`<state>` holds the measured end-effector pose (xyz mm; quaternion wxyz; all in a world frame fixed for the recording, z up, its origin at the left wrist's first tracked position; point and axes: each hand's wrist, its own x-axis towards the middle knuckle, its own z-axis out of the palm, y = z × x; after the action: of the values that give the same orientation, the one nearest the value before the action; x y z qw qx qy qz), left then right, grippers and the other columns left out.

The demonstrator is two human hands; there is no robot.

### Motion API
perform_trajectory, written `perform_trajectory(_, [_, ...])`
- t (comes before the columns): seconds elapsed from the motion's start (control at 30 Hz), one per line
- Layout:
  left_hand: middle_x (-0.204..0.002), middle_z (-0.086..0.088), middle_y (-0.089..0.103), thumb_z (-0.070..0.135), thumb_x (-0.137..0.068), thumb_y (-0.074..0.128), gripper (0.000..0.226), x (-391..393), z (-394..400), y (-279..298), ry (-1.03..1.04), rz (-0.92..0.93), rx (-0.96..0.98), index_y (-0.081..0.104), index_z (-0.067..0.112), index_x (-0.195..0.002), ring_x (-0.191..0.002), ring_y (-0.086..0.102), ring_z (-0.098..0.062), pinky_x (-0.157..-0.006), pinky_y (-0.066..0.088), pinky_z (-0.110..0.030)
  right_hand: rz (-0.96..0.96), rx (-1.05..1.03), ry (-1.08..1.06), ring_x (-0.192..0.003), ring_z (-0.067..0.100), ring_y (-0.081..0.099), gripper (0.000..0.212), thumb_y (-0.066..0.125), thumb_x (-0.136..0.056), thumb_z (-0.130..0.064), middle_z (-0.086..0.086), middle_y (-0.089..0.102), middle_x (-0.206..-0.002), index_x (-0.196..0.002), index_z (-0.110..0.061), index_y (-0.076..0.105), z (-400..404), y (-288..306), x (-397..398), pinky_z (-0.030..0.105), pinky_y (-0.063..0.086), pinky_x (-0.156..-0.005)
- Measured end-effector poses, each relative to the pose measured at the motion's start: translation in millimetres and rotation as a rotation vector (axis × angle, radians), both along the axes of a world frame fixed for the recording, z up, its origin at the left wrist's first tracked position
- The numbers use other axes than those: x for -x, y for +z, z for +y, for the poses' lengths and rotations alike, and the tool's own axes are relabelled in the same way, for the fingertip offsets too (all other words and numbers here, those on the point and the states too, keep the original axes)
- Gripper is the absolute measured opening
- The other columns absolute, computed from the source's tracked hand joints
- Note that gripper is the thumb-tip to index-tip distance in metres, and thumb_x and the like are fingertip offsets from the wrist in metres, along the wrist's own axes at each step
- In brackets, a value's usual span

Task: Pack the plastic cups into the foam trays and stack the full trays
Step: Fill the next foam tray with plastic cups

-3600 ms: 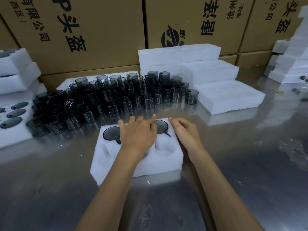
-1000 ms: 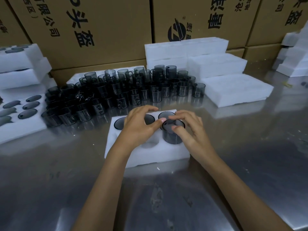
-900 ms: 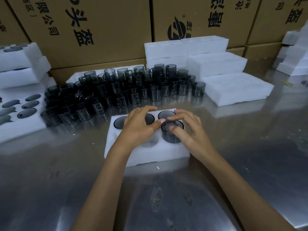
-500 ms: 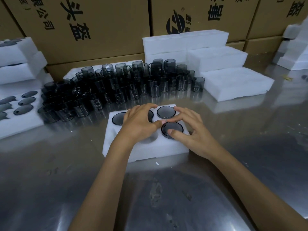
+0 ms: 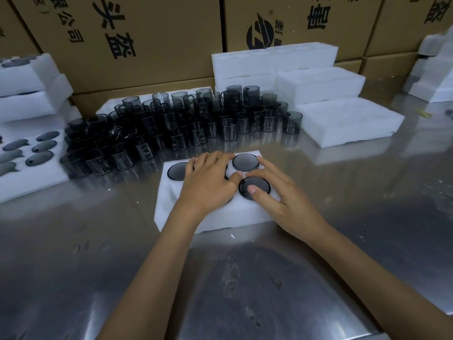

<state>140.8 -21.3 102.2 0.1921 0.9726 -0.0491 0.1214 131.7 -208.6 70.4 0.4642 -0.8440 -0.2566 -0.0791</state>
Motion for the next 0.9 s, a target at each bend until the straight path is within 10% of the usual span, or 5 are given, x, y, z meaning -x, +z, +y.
perform_trajectory(0.17, [-0.142, 0.017, 0.049, 0.044, -0.099, 0.045, 0.037, -14, 7, 3, 0.004, 0.008, 0.054, 0.05, 0.038, -0.135, -0.139, 0.031, -0.012, -0.112, 0.009, -0.037, -0.097, -0.012, -0.034, -0.131, -0.012, 0.036, 0.025, 0.058, -0.097, -0.037, -0.019, 0.04, -0.149, -0.121, -0.031, 0.065, 11, -1, -6, 0.007, 0.029, -0.102])
perform_trajectory(0.3, [-0.105, 0.016, 0.067, 0.032, -0.099, 0.051, 0.029, -27, 19, 16, 0.018, 0.077, 0.235, 0.059, 0.037, -0.126, -0.125, 0.051, -0.018, -0.115, 0.023, -0.039, -0.087, -0.125, -0.061, -0.128, -0.005, 0.046, 0.017, 0.067, -0.093, -0.028, -0.016, 0.05, -0.14, -0.108, -0.022, 0.072, 24, -4, -23, 0.009, 0.032, -0.101])
perform_trajectory(0.5, [-0.139, -0.011, 0.053, 0.014, -0.093, 0.052, 0.04, -71, 74, 39, 0.274, -0.136, 0.178, 0.057, 0.018, -0.133, -0.131, 0.044, -0.032, -0.11, 0.035, -0.046, 0.587, -1.029, -0.193, -0.103, 0.023, 0.063, 0.029, 0.052, -0.098, -0.034, 0.002, 0.074, -0.106, -0.095, -0.011, 0.07, 17, 9, -83, 0.03, 0.05, -0.08])
perform_trajectory(0.7, [-0.156, -0.015, 0.031, 0.027, -0.096, 0.054, 0.056, -126, 117, 47, 0.419, -0.082, -0.271, 0.039, 0.01, -0.147, -0.148, 0.016, -0.031, -0.12, 0.015, -0.05, 0.349, -0.638, -0.312, -0.071, 0.003, 0.065, 0.024, 0.056, -0.093, -0.027, -0.006, 0.073, -0.078, -0.08, -0.013, 0.071, 42, 2, -98, 0.016, 0.051, -0.062])
perform_trajectory(0.9, [-0.142, -0.019, 0.046, 0.022, -0.094, 0.061, 0.025, -146, 119, 36, 0.385, -0.225, -0.334, 0.066, 0.011, -0.116, -0.144, 0.023, -0.035, -0.12, 0.012, -0.046, 0.323, -0.591, -0.299, -0.063, 0.002, 0.059, 0.021, 0.056, -0.094, -0.022, 0.004, 0.07, -0.078, -0.085, -0.01, 0.07, 40, 1, -103, 0.015, 0.046, -0.058])
